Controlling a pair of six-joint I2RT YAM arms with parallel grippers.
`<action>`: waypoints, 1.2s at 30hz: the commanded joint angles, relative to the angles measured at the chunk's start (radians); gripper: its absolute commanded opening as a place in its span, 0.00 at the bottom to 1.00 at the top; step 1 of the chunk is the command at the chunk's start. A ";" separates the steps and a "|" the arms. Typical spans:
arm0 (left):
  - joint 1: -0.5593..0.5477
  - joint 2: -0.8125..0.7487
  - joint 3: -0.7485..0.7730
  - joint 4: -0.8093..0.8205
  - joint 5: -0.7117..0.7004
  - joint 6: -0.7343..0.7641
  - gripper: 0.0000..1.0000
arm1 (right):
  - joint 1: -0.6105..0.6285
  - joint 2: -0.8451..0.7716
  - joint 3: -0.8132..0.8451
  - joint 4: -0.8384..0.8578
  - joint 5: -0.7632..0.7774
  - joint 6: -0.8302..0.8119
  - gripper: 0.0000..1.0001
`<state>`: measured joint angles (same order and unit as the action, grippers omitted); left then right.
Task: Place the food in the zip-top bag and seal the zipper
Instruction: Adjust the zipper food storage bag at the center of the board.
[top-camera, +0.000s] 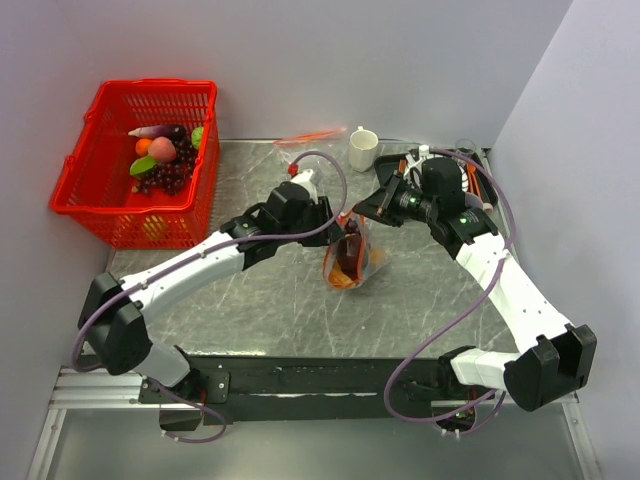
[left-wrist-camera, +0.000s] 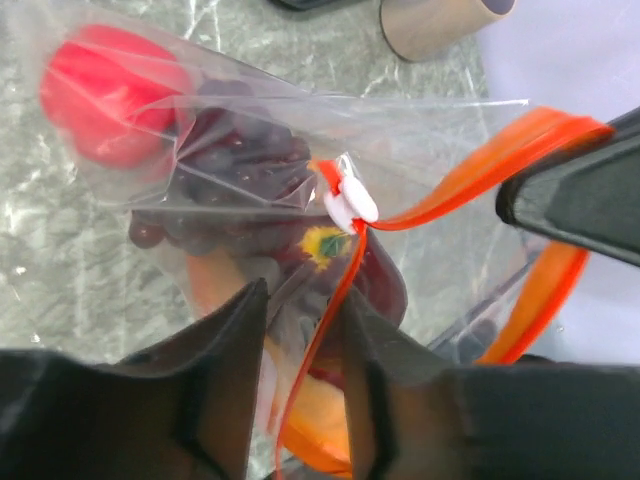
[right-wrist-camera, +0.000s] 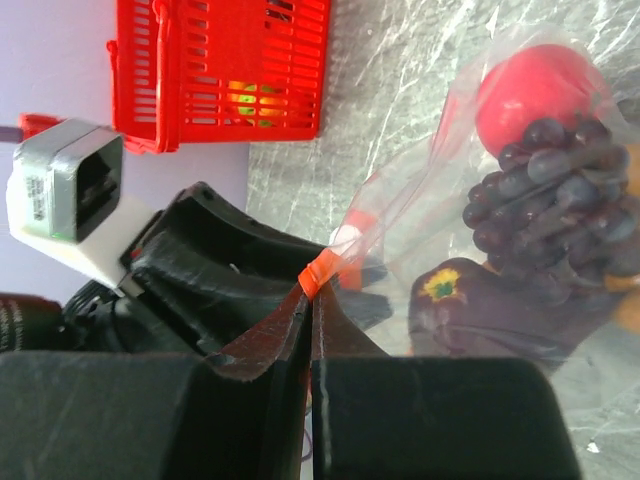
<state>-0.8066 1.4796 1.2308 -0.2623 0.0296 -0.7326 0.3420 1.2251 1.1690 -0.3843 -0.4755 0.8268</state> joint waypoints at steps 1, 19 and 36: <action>0.000 0.004 0.038 0.083 0.039 0.025 0.08 | -0.006 -0.062 0.018 0.050 -0.028 -0.018 0.08; 0.036 -0.073 0.118 -0.046 -0.053 0.070 0.01 | -0.006 -0.102 -0.025 -0.057 0.009 -0.236 0.50; 0.158 -0.079 0.121 -0.078 0.033 0.052 0.01 | 0.225 -0.242 -0.143 -0.128 0.325 -0.296 0.57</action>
<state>-0.6762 1.4429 1.2999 -0.3656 0.0273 -0.6846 0.4992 1.0180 1.0363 -0.5251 -0.2943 0.5468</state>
